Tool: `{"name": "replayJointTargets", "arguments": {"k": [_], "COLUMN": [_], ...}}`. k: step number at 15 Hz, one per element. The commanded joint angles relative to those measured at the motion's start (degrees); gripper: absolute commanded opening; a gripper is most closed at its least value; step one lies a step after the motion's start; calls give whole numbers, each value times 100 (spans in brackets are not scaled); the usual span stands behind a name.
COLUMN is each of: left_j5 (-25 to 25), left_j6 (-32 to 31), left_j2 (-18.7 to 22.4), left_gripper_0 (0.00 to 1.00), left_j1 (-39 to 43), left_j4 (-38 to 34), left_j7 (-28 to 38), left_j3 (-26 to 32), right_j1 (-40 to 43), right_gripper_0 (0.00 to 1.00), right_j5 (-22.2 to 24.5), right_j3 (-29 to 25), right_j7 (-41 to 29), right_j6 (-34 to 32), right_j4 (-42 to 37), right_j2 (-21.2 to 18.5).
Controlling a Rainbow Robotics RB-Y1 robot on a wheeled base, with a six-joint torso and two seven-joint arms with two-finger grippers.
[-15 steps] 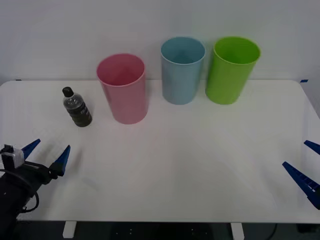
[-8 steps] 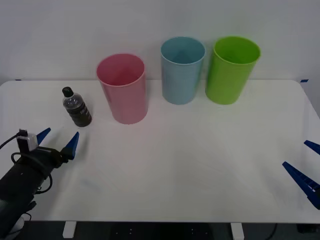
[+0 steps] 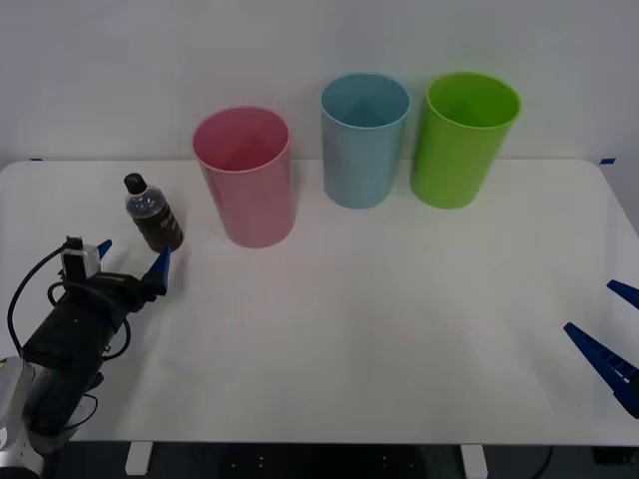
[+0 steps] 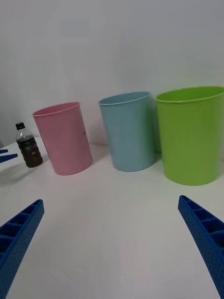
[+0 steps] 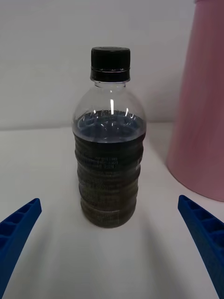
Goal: Grasp the object on the table and drop it into the matching bin: aluminum can to the light blue bin, PET bottle to the pink bin.
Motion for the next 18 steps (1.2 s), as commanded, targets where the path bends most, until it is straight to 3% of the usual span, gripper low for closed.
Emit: {"name": "replayJointTargets", "arguments": {"k": [1, 12, 18], "left_j5": [-98, -555, -713], "left_j6": [206, 681, 936], "left_j2": [-17, -26, -17], "left_gripper_0": [100, 100, 100], "left_j1": [-243, -1570, -1886], "left_j4": [224, 1587, 1859], "left_j7": [-7, -16, -25], "left_j3": [-10, 113, 139], "right_j1": [0, 0, 0], "right_gripper_0": [100, 100, 100], "right_j5": [0, 0, 0], "right_j3": [0, 0, 0], "right_j7": [0, 0, 0], "right_j6": [0, 0, 0], "right_j4": [0, 0, 0], "right_j2": [0, 0, 0]}}
